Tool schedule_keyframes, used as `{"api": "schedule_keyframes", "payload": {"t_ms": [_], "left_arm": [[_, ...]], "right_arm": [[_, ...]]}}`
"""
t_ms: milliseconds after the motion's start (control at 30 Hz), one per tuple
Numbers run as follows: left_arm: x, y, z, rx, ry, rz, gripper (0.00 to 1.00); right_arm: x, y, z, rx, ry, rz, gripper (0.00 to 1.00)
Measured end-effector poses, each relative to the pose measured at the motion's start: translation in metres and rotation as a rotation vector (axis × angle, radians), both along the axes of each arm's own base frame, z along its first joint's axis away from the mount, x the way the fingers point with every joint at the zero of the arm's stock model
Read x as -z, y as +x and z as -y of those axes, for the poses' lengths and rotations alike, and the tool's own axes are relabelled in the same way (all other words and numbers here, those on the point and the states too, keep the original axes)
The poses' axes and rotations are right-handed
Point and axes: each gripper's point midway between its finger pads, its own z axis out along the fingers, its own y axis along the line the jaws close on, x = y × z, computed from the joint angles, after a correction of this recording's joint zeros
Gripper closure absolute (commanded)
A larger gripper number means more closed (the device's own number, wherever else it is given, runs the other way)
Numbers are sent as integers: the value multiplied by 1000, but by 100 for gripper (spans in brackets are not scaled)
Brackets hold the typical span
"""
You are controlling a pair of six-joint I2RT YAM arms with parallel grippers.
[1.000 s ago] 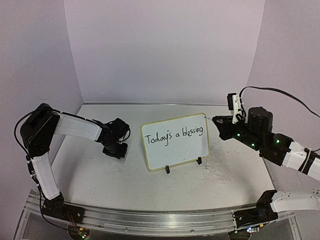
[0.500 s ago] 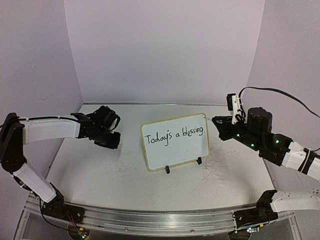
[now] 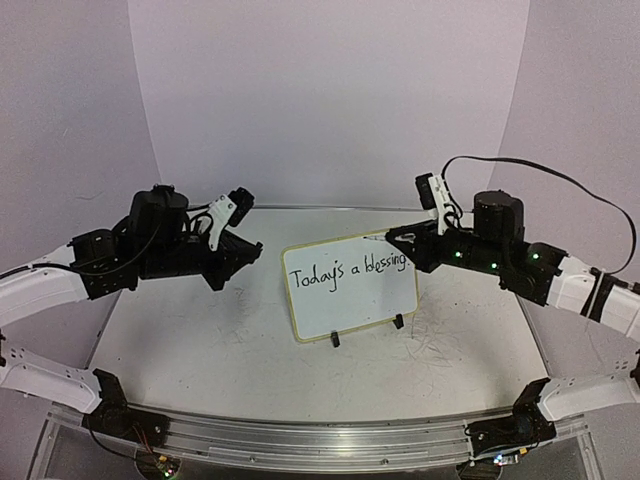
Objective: Write a sentence on the whiteboard
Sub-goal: Pick up the pen cap from the center of the board, then insert the pen cap into the whiteboard marker.
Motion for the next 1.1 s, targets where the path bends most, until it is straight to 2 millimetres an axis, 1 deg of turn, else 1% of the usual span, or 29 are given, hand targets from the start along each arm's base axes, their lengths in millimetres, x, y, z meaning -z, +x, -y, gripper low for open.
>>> {"api": "schedule_keyframes", "payload": {"t_ms": [100,200,333,433,600,733,967,1100], "left_arm": [[14,-19,24,133,58,55,100],[33,-32,46,244,125,98,100],[58,-33,61,313,218,145,100],[69,-31,66,342,262,169,100],[69,-26,67,338,286,218,100],[66,-22,67,326,288,241,100],[69,-21,65,316,297,242,100],[68,-21,65,316,297,243,100]], "right_arm": [[-9,-8,-23,-128,40,-38,100],[-8,-13,-42,-225,60,-83,100],[5,-20,-60,-315,59,-151,100],[14,-27,-70,-373,54,-193,100],[25,-43,-81,-446,39,-241,100],[31,-49,-86,-474,29,-258,100],[36,-52,-97,-486,4,-269,100],[38,-53,-98,-480,-6,-272,100]]}}
